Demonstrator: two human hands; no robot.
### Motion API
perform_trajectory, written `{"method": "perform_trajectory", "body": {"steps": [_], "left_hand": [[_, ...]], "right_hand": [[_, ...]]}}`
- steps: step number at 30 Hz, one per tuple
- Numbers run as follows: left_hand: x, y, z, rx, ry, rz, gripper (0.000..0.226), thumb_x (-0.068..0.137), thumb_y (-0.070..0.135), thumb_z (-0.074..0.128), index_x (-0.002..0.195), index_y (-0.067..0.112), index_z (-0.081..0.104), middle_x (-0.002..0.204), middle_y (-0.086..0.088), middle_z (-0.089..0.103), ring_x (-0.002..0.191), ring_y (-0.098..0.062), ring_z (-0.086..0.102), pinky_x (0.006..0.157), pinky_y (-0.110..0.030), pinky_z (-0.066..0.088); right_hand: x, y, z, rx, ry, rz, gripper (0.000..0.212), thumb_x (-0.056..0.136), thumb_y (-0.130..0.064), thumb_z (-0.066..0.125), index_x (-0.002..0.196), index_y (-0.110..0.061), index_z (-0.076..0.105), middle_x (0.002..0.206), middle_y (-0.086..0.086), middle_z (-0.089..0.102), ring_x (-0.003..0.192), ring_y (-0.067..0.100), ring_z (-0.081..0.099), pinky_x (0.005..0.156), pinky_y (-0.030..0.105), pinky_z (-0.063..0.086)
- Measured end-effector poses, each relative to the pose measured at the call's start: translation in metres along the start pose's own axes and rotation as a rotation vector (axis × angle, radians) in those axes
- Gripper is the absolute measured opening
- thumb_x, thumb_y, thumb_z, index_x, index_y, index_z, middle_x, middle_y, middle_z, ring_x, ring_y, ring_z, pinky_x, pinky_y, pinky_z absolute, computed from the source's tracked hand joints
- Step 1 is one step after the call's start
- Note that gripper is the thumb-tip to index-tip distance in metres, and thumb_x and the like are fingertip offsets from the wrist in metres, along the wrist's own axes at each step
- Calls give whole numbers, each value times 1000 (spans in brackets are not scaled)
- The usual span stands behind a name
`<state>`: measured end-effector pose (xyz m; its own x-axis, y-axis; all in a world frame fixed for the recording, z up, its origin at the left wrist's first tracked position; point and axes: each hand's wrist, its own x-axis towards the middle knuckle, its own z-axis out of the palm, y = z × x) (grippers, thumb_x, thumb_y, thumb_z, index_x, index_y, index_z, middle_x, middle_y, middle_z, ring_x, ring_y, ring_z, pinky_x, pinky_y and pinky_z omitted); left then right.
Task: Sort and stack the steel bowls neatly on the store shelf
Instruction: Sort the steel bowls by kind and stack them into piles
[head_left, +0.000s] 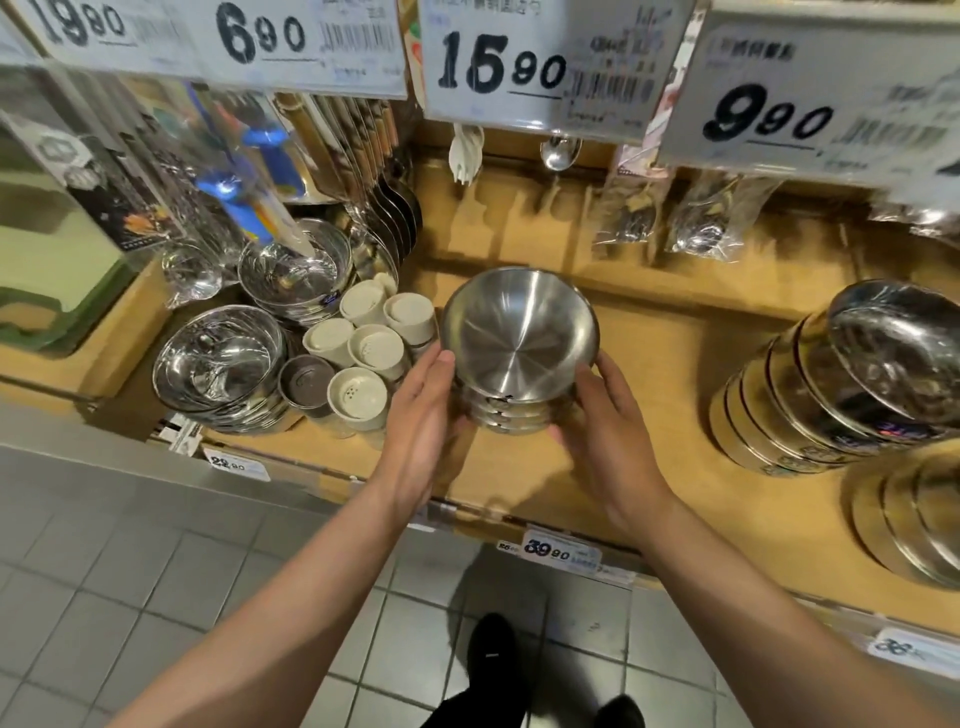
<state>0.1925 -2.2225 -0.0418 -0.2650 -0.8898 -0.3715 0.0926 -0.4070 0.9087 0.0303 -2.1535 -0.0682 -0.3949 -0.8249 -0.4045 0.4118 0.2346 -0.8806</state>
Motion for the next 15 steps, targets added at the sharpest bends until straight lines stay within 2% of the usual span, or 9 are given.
{"method": "perform_trajectory", "body": {"steps": [2,4,7,12,15], "left_hand": [[-2,1,0,-13,-6,-10,38,108,30,44,142,18,55,137,-1,66,127,-19,62,92,-24,57],[-3,0,-1,-6,-17,-13,39,108,30,43,144,19,53,140,-3,63,129,-20,60,98,-27,55],[-3,0,-3,1,-2,-32,38,108,33,44,143,24,54,140,0,63,130,-18,59,103,-33,52],[2,0,-7,31,45,-59,40,106,38,45,143,26,54,141,3,63,132,-17,57,110,-42,46],[-2,-1,-6,45,73,-68,45,106,42,47,149,30,48,146,5,58,134,-16,55,112,-44,44]], "right_hand": [[-2,-1,2,-24,-6,-4,36,91,-49,62,127,-55,61,127,-14,70,116,9,68,93,35,56],[-4,-2,4,-35,-9,-6,25,92,-49,62,112,-65,64,121,-20,71,112,4,69,87,28,58],[-4,-2,5,-30,-33,-11,23,96,-47,62,106,-67,65,119,-22,72,111,2,69,84,23,59],[1,-4,9,-65,-34,-18,24,96,-49,61,112,-66,62,119,-26,70,108,-5,68,87,25,60],[1,-7,8,-73,-40,16,45,94,-53,62,138,-53,53,130,-22,65,110,-7,65,94,27,57]]}}
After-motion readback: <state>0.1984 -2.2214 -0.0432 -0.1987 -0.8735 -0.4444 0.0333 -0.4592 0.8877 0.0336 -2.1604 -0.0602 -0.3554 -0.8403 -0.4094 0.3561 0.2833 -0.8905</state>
